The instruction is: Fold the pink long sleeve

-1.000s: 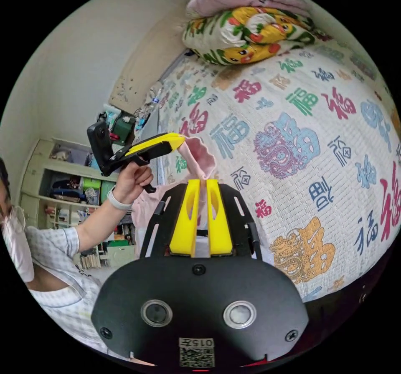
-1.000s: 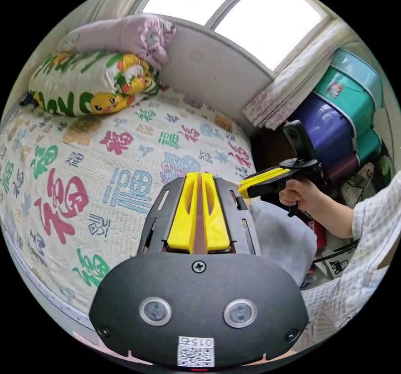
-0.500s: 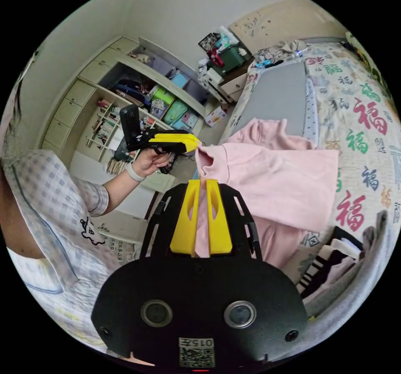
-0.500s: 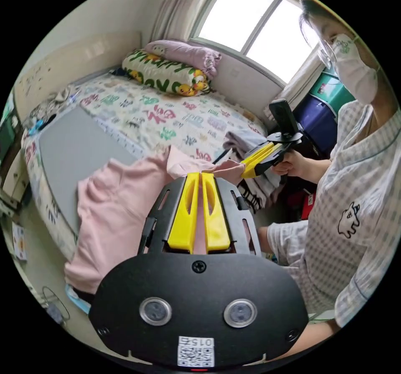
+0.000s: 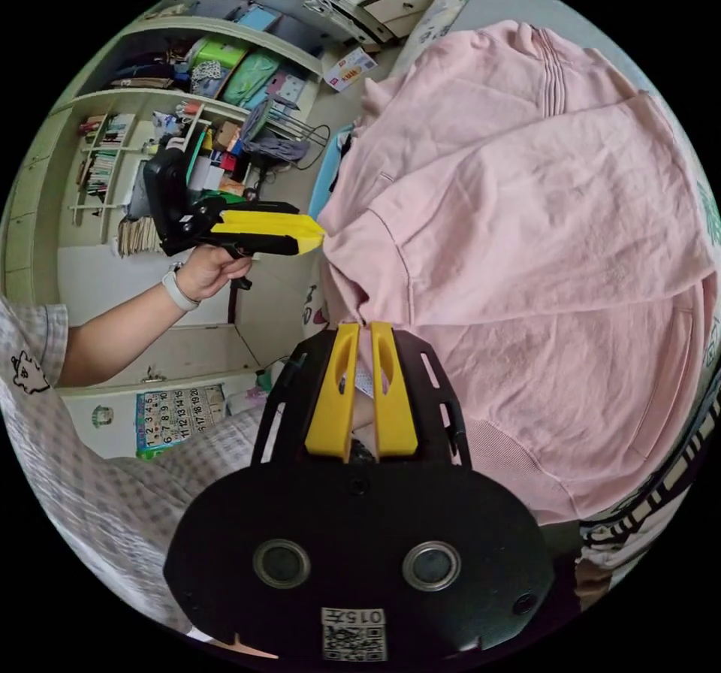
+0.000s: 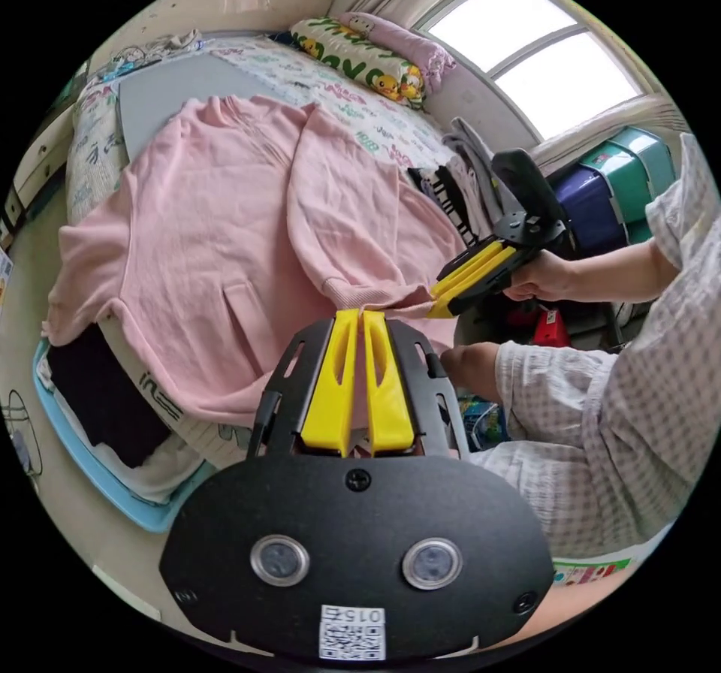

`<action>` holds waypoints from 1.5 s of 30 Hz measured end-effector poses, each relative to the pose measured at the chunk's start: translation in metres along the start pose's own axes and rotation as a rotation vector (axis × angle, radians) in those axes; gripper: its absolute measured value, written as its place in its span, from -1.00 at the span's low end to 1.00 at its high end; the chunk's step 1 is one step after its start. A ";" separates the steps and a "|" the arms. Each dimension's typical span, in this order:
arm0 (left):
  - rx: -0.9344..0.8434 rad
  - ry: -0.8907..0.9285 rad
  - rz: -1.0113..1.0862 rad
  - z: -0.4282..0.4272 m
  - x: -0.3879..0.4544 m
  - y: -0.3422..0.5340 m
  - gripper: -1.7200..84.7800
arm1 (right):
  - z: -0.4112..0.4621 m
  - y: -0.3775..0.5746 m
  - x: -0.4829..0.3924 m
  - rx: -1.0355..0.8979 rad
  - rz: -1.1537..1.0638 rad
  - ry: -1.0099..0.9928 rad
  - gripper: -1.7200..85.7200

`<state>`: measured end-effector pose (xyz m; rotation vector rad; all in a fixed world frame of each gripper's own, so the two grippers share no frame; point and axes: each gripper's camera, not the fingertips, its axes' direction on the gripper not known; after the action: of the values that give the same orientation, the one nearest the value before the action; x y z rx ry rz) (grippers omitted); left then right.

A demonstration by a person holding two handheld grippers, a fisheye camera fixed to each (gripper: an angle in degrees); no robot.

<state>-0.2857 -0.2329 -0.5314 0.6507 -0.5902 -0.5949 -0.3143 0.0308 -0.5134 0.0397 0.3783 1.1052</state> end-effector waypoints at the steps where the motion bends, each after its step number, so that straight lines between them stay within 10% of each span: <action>1: -0.003 -0.024 0.031 0.005 0.012 0.013 -0.86 | 0.004 0.004 -0.011 -0.006 -0.013 0.008 -0.97; 13: 0.567 -0.078 0.527 -0.186 0.283 0.131 -0.76 | 0.005 -0.122 -0.097 0.192 -0.154 0.019 -0.81; 22: 0.609 -0.275 0.608 -0.223 0.447 0.127 -0.73 | 0.147 -0.333 -0.162 0.133 -0.209 0.081 -0.77; 30: 0.644 -0.382 0.664 -0.226 0.509 0.184 -0.88 | 0.244 -0.411 -0.179 -0.092 -0.170 -0.035 -0.77; 45: 0.630 -0.053 0.662 -0.240 0.489 0.263 -0.92 | 0.342 -0.441 -0.215 -0.084 -0.057 -0.183 -0.85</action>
<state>0.2884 -0.2976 -0.3533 0.9643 -1.0000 0.2149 0.0906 -0.3049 -0.2292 0.0550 0.1678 1.0507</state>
